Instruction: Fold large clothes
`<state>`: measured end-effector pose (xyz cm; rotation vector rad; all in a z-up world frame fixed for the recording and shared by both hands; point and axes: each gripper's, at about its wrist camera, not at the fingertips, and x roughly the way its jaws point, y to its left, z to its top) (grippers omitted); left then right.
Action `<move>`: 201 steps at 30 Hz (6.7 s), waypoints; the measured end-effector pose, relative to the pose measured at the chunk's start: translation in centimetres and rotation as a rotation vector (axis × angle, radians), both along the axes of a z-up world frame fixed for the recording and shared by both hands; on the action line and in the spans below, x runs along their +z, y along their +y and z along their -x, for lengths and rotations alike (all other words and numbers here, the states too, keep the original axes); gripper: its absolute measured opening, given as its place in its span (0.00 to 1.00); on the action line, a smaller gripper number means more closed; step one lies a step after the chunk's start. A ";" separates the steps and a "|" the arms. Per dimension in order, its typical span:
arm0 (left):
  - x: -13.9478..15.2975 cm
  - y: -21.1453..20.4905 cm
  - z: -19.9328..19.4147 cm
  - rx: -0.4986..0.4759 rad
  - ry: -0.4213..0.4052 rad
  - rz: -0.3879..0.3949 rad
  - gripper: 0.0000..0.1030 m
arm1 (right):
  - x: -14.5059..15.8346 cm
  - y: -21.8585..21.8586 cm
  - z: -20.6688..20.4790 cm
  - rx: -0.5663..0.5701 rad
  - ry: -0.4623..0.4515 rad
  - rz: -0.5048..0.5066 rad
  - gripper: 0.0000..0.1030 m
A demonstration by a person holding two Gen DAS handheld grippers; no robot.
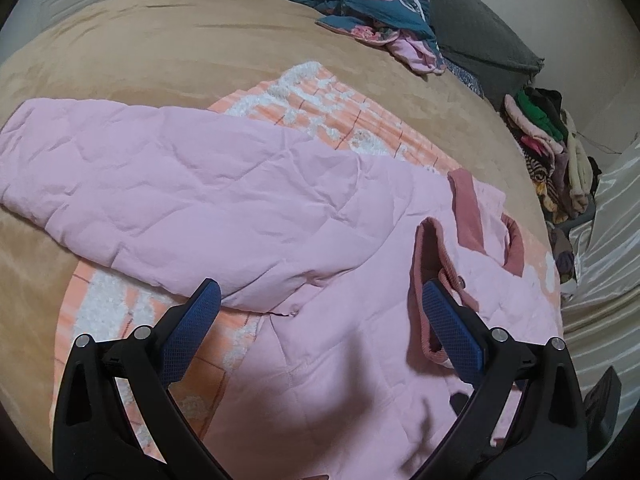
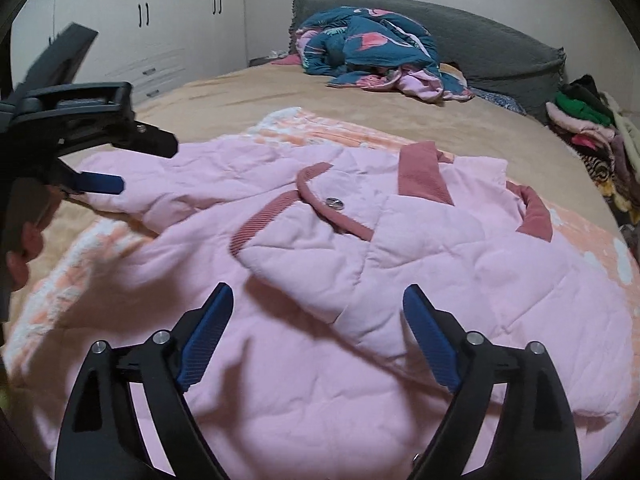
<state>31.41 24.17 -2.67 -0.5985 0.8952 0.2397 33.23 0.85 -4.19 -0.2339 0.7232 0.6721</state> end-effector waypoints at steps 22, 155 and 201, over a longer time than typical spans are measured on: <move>-2.6 -4.4 -1.9 -0.150 0.017 0.069 0.92 | -0.4 -20.2 -0.1 -0.556 0.021 -0.026 0.87; -7.4 22.3 8.4 0.551 0.042 0.016 0.91 | 0.0 14.0 2.2 0.085 0.087 0.066 0.96; 8.7 14.2 10.0 0.343 -0.448 -0.254 0.13 | 2.9 -8.0 7.1 -0.279 0.088 -0.175 0.96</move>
